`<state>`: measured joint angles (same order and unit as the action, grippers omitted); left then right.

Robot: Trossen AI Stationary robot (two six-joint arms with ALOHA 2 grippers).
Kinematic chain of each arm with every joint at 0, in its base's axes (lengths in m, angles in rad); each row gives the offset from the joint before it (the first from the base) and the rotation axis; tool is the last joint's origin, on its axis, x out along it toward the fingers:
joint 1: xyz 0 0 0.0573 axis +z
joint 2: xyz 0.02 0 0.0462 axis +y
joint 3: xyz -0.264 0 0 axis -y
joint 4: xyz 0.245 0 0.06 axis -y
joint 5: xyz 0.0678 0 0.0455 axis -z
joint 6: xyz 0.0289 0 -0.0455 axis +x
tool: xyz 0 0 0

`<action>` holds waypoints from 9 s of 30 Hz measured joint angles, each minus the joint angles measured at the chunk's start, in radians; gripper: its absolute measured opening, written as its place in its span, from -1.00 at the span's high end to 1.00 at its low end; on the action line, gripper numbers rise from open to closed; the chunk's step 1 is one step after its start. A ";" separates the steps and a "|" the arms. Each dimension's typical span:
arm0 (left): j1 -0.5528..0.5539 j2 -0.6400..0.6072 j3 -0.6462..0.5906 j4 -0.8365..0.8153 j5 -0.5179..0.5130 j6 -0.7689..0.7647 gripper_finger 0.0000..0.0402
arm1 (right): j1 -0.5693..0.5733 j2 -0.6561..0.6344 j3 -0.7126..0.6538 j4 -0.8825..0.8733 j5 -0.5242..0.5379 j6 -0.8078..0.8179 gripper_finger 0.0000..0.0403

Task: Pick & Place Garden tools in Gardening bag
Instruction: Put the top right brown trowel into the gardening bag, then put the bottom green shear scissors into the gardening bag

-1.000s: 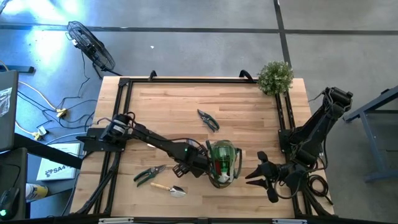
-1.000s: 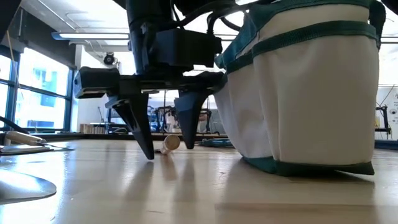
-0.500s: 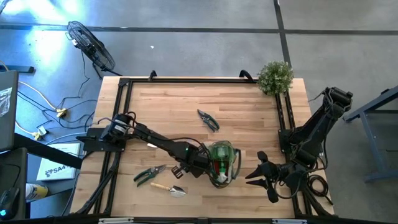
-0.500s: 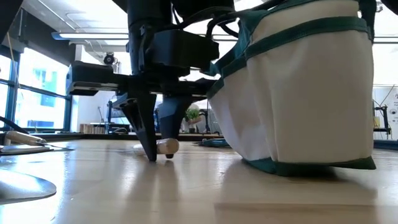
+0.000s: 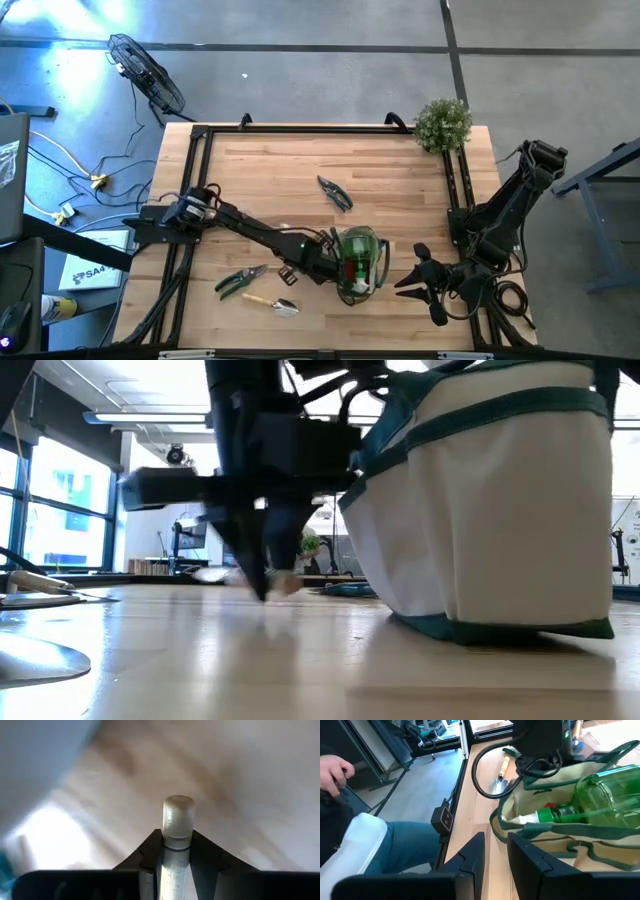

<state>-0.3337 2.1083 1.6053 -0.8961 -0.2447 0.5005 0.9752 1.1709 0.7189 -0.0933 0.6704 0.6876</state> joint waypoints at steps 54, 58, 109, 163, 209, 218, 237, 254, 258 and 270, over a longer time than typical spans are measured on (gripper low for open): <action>-0.629 -0.028 0.646 -0.457 -0.766 -0.947 0.69 | 0.000 0.141 0.000 0.188 -0.052 -0.086 0.64; -0.633 -0.034 0.585 -0.319 -0.795 -0.909 0.69 | 0.000 0.144 0.000 0.333 -0.095 -0.245 0.64; -0.783 -0.772 -0.300 -0.205 -1.321 -1.297 0.69 | 0.010 0.144 0.000 0.471 -0.227 -0.318 0.64; -0.006 -0.379 -0.909 2.260 0.219 -0.355 0.69 | -0.057 0.144 0.000 0.553 -0.277 -0.310 0.64; 0.111 -0.195 -0.749 2.046 0.281 -0.535 0.11 | -0.068 0.144 0.000 0.545 -0.279 -0.305 0.64; 0.111 -0.196 -0.749 2.056 0.281 -0.536 -0.27 | -0.067 0.144 0.000 0.535 -0.280 -0.292 0.64; 0.111 -0.353 -0.749 2.299 0.300 -0.592 -0.29 | -0.063 0.144 0.000 0.531 -0.311 -0.291 0.64; 0.075 -0.837 -0.736 1.392 0.145 -0.693 -0.28 | -0.052 0.144 0.000 0.515 -0.307 -0.293 0.64; 0.033 -0.990 -0.673 1.065 0.104 -0.742 -0.28 | -0.052 0.144 0.000 0.503 -0.307 -0.293 0.64; -0.109 -1.161 -0.421 0.166 -0.117 -1.020 -0.28 | -0.099 0.144 0.000 0.521 -0.311 -0.388 0.64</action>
<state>-0.4424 0.9478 1.1842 -0.7301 -0.3620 -0.5194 0.8766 1.3151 0.7190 0.4278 0.3593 0.2994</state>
